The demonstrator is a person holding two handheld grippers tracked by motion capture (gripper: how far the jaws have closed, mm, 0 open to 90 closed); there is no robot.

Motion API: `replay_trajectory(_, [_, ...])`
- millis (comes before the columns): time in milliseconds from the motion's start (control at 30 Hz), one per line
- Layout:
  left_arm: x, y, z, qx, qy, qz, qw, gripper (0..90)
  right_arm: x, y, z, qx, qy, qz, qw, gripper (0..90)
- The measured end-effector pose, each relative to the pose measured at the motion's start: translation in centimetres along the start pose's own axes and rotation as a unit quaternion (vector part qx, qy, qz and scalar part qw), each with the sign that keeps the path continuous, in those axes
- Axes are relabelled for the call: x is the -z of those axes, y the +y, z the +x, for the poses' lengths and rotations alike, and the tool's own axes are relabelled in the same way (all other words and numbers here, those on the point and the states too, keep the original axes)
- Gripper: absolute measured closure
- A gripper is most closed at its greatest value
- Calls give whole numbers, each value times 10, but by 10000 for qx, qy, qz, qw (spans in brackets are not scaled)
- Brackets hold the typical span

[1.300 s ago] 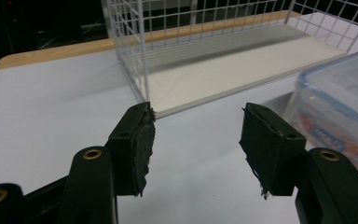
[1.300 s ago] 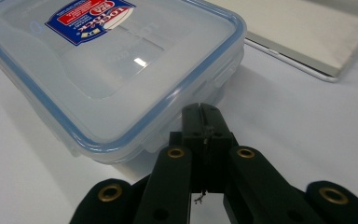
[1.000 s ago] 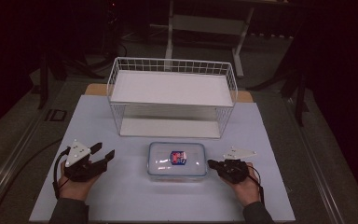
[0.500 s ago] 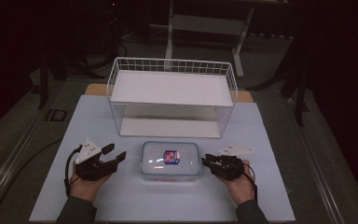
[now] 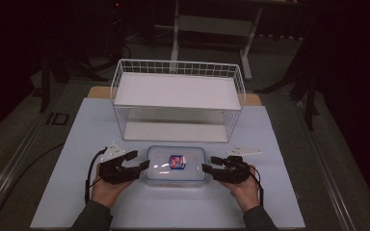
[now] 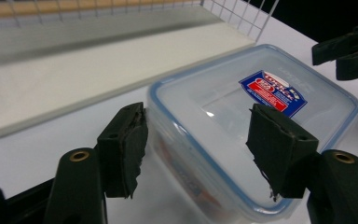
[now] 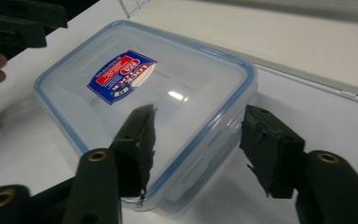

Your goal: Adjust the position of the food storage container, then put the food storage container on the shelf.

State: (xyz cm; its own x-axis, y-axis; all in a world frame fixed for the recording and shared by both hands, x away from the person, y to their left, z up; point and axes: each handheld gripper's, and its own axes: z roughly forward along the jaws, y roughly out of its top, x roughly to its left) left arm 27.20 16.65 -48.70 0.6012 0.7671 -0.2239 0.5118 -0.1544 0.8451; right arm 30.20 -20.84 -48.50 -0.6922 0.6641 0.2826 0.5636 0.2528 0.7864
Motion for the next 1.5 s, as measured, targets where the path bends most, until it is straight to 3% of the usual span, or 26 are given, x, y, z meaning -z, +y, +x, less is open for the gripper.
replay_trajectory(267, [-12,-1,1,167,-107,185,9996,347,-7,-1,0,-141,52,172,9997,336])
replay_trajectory(567, [-14,-4,4,285,-207,264,9990,326,-13,-2,-3,-308,114,260,9991,319])
replay_trajectory(867, [-20,-6,3,330,-329,433,9980,300,-18,-4,-6,-571,396,379,9969,258])
replay_trajectory(1067, [-23,-7,4,492,-489,497,9964,247,-22,-6,-10,-768,574,424,9945,215])
replay_trajectory(1167, [-29,-10,9,800,-813,622,9915,194,-27,-7,-11,-888,716,504,9922,172])
replay_trajectory(1367, [-35,-10,12,1064,-987,667,9872,182,-30,-8,-13,-1049,817,565,9895,149])
replay_trajectory(1400, [-36,-11,14,1132,-1029,695,9858,181,-32,-9,-15,-1161,946,604,9869,156])
replay_trajectory(1500, [-36,-11,16,1219,-1084,729,9839,184,-34,-10,-17,-1308,1074,672,9833,166])
